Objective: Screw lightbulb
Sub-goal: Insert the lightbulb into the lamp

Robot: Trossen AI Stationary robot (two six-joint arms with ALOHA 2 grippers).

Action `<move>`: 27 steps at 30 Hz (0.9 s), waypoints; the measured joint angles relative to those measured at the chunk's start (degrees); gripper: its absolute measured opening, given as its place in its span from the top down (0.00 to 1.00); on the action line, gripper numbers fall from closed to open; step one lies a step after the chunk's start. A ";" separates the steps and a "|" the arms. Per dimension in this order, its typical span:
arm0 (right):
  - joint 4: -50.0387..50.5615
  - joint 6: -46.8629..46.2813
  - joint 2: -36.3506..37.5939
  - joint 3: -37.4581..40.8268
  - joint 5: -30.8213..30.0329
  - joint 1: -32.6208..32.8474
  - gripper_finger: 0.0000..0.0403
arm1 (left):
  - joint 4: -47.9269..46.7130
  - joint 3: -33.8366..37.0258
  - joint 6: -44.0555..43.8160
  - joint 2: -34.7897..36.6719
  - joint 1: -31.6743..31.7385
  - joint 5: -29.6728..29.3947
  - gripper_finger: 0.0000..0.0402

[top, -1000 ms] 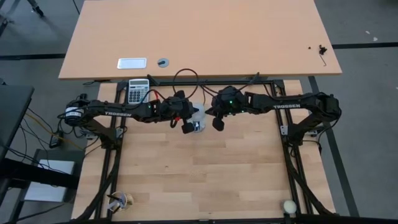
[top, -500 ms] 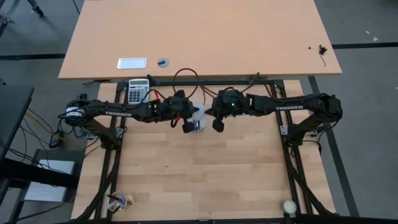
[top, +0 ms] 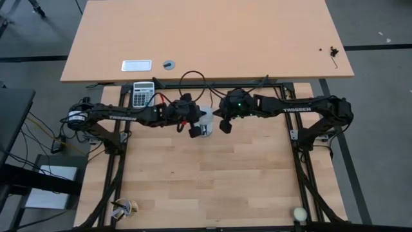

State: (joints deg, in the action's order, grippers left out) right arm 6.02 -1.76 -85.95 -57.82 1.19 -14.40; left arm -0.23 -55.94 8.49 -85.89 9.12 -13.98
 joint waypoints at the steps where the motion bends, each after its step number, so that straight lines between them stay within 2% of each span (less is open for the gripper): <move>1: -0.25 0.01 -0.07 0.00 -0.02 0.21 0.98 | -0.15 0.02 0.00 0.00 0.01 -0.02 1.00; 6: -0.26 -0.89 -0.03 0.00 -0.04 1.75 0.98 | -0.37 0.02 0.00 0.04 -0.06 0.11 1.00; 16: -2.39 -2.52 -0.32 0.10 5.95 5.77 0.98 | 0.63 -0.03 0.04 0.00 0.10 -0.12 1.00; 18: -1.89 -1.97 0.22 0.11 4.90 6.04 0.98 | 0.68 -0.05 0.04 0.00 0.02 -0.11 1.00; 22: -2.08 -0.99 1.98 0.07 -1.04 4.21 0.98 | 0.44 -0.05 0.04 0.00 0.05 -0.11 1.00; 27: 0.26 -0.90 1.70 0.07 -1.95 0.40 0.98 | 0.32 -0.05 0.04 0.00 0.03 -0.07 1.00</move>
State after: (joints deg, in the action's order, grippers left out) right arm 6.28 -2.66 -84.25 -57.76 -0.76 -14.00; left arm 0.08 -55.99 8.54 -85.89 9.15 -14.04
